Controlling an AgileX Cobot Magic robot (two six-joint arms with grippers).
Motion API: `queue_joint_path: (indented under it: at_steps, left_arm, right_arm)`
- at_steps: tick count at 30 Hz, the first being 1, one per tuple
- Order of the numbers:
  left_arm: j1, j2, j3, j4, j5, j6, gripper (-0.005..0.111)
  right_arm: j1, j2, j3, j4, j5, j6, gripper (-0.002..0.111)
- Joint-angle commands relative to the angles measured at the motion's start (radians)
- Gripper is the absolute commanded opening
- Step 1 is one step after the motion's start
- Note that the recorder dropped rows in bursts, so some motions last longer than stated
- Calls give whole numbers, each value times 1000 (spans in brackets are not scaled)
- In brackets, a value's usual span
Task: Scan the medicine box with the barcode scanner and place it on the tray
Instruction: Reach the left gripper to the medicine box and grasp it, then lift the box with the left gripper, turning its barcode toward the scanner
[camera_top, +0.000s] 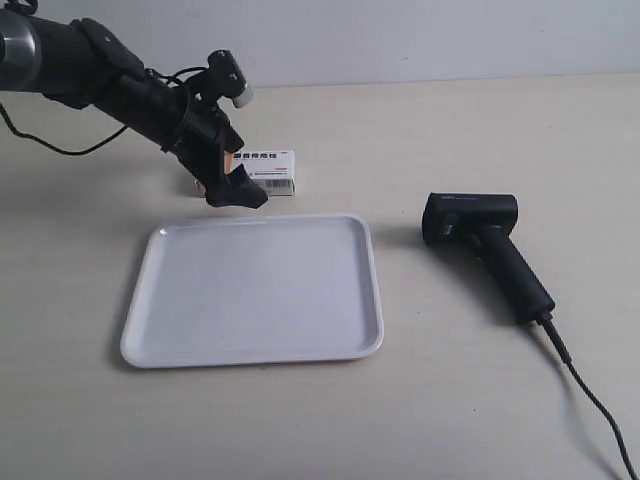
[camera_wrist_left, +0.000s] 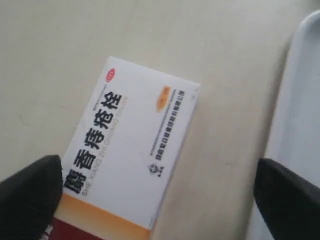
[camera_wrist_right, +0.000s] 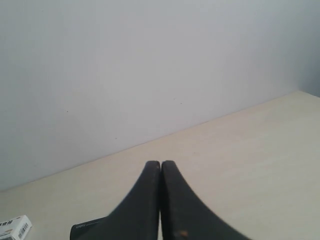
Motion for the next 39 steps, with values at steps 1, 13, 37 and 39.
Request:
queue_joint_path:
  at_steps: [1, 13, 37, 39]
  left_arm:
    - [-1, 58, -51, -21, -17, 18, 103]
    - [1, 131, -130, -18, 18, 21, 43]
    - [-247, -378, 412, 294, -456, -42, 0]
    - [-301, -434, 539, 294, -646, -26, 0]
  right_arm:
    - [-6, -7, 5, -1, -11, -10, 0]
    - [-6, -7, 5, -5, -11, -12, 0]
    - [-3, 265, -77, 3, -59, -8, 0]
    - [-3, 413, -92, 3, -76, -8, 0]
